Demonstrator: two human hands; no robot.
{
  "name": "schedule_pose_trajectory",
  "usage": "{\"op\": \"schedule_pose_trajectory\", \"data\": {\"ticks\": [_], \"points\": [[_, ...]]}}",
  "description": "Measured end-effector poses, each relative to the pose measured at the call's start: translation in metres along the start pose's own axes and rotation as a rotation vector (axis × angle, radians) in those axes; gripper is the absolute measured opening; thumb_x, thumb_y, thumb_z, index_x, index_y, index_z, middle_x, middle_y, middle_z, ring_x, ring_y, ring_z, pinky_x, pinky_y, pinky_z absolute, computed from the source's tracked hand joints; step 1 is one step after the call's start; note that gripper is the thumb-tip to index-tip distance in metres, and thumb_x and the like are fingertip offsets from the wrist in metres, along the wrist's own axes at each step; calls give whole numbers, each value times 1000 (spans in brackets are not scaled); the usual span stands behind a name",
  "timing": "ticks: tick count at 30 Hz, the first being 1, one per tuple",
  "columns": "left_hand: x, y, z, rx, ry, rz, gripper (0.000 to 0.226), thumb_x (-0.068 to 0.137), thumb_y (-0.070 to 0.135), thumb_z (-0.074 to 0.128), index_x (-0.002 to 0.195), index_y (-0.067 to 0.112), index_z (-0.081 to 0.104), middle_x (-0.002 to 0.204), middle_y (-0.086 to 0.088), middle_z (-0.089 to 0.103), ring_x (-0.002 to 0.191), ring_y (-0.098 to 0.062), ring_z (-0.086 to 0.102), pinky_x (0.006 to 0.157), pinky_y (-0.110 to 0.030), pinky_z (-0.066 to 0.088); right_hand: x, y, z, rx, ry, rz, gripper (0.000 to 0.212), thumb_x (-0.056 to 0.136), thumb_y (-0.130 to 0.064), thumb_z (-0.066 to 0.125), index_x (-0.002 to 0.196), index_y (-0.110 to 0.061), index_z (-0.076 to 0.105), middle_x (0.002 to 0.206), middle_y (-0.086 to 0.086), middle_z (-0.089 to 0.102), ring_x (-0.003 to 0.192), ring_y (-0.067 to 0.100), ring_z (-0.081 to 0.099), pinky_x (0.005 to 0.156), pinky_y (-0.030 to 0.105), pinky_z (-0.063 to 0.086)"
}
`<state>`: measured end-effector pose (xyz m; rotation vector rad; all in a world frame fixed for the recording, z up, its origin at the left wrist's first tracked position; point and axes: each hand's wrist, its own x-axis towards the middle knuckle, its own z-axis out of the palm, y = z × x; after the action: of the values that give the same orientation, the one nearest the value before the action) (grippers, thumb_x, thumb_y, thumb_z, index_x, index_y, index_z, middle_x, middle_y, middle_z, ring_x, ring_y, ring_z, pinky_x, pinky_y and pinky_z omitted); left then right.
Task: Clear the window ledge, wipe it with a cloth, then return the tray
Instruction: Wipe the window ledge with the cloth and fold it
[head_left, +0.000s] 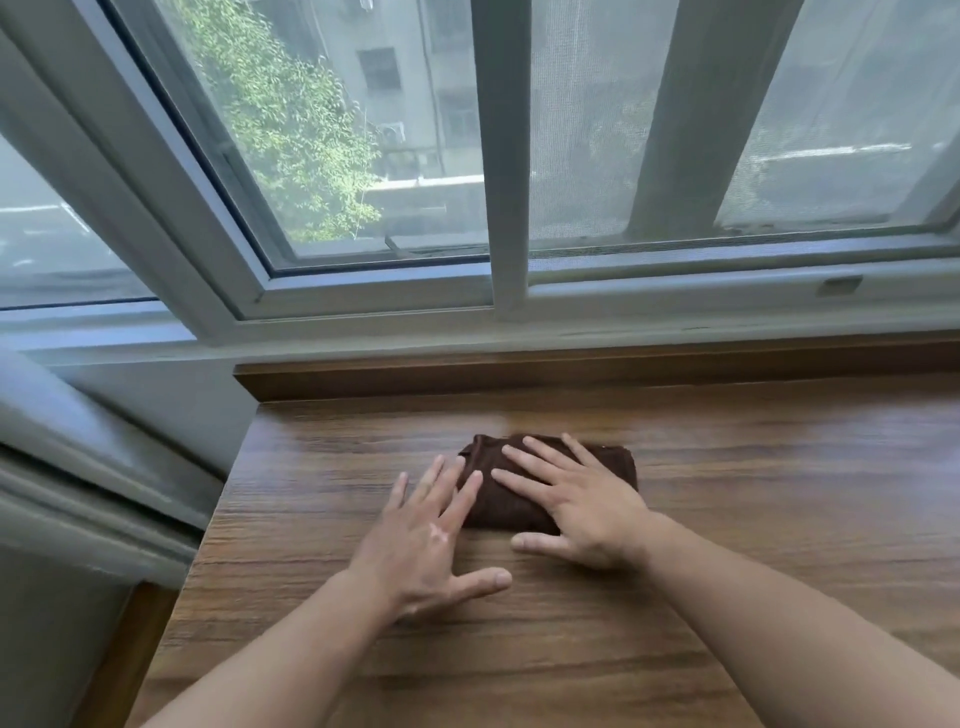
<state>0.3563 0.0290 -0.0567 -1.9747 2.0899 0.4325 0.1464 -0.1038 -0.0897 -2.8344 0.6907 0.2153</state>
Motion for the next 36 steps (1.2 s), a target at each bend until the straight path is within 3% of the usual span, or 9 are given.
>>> {"op": "schedule_pose_trajectory", "data": {"ticks": [5,13,16,18,21,25,29,36], "points": [[-10,-24,-1,-19,49,-70,126,58,104,-5,160,31,-11,168,1,-19,153,-20,-24,126,-51,-7,3,-18,1,65,62,182,85,87,-87,17,159,-43,11,169,-11,3,155,13,-5,124,51,-5],[-45,-123,22,-26,27,-222,120,56,104,-8,156,38,-19,167,-2,-23,153,-24,-24,126,-50,-4,31,-109,13,356,196,832,87,90,-80,6,161,-31,4,170,0,-5,155,24,-10,123,54,-7],[-54,-164,32,-35,10,-224,119,57,103,-7,156,39,-19,167,-2,-23,154,-25,-23,126,-48,-4,34,-112,12,242,168,794,86,91,-79,9,161,-29,5,170,4,-6,155,28,-8,122,55,-2],[-55,-184,34,-72,16,-198,120,56,103,-5,157,40,-16,168,-2,-21,155,-26,-20,126,-46,-4,25,-91,13,75,192,622,83,91,-79,3,160,-33,13,169,-2,-5,156,24,-3,123,51,3],[-52,-198,35,-94,25,-138,119,57,103,-7,158,41,-14,169,-2,-19,155,-28,-18,126,-48,-5,24,-70,15,1,64,459,86,83,-85,-10,157,-42,-1,163,-15,-20,155,13,-12,126,41,-1],[-51,-204,40,-102,57,-109,114,59,103,-7,156,44,-17,168,-2,-19,154,-30,-20,125,-51,-5,48,-90,18,32,115,625,97,80,-89,-3,160,-36,8,168,-10,-1,155,12,-7,125,43,-1],[-54,-217,41,-152,85,-66,115,62,103,0,157,40,-16,169,5,-17,154,-21,-21,126,-43,-7,84,-112,12,86,164,796,108,75,-91,-2,161,-28,12,169,-3,6,155,18,-2,125,45,1],[-64,-234,36,-255,135,-26,114,69,101,12,160,35,-11,171,4,-4,156,-12,-9,127,-35,-1,143,-143,4,96,172,684,105,79,-90,4,162,-24,8,170,1,3,155,20,-6,125,45,-4]]}}
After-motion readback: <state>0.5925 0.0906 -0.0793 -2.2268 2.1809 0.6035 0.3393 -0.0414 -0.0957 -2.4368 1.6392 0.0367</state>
